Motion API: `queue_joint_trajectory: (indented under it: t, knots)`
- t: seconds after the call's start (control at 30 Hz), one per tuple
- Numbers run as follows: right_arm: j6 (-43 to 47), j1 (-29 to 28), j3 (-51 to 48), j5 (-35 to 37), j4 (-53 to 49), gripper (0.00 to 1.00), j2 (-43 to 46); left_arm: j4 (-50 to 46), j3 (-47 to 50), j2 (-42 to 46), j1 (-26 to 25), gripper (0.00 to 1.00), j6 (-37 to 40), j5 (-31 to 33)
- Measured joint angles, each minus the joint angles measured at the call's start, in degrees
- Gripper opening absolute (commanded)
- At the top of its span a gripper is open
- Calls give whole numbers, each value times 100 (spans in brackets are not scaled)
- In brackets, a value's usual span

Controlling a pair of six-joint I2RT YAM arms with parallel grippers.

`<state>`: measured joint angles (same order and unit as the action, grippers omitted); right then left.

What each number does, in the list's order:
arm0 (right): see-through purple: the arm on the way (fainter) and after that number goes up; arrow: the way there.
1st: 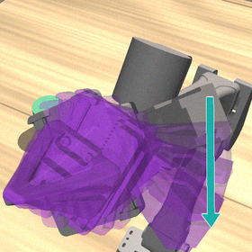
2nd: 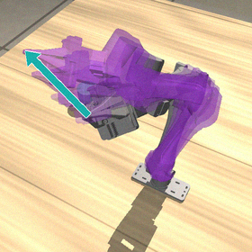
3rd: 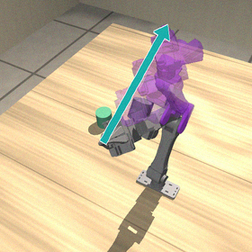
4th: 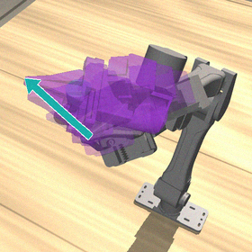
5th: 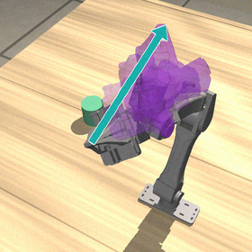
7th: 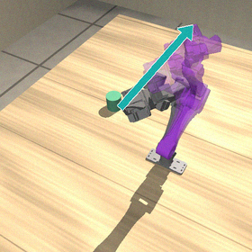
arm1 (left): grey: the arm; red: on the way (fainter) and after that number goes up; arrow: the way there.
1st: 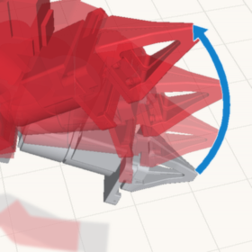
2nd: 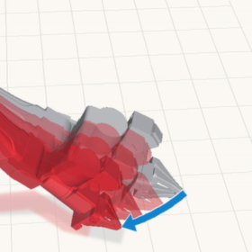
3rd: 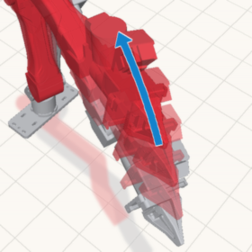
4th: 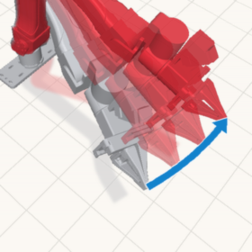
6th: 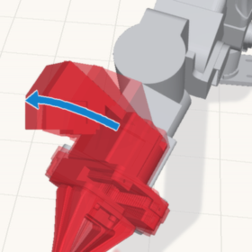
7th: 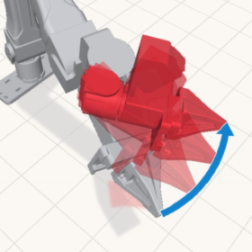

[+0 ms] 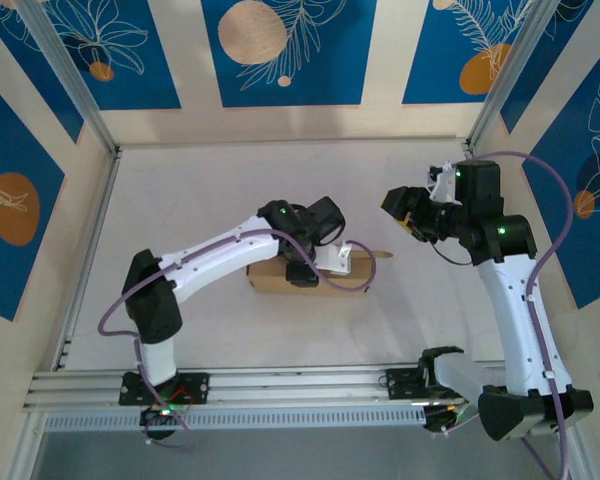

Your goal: Fold the paper box

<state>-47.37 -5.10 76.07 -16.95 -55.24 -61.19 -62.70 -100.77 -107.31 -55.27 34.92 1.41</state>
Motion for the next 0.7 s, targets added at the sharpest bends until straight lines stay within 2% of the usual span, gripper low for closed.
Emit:
queue_joint_trajectory:
  t: [0.2, 0.37, 0.7]
  knots:
    - [-1366, -48, -546, -52, -155, 63, 111, -20, -313, -258, 153, 45, -293, -125]
    - [-2068, -295, -872, -28, -55, 64, 50, -20, -319, -271, 153, 47, -313, -116]
    - [-2756, -1093, -1237, 365, 671, 57, -372, 136, -240, -269, 122, 53, -332, 52]
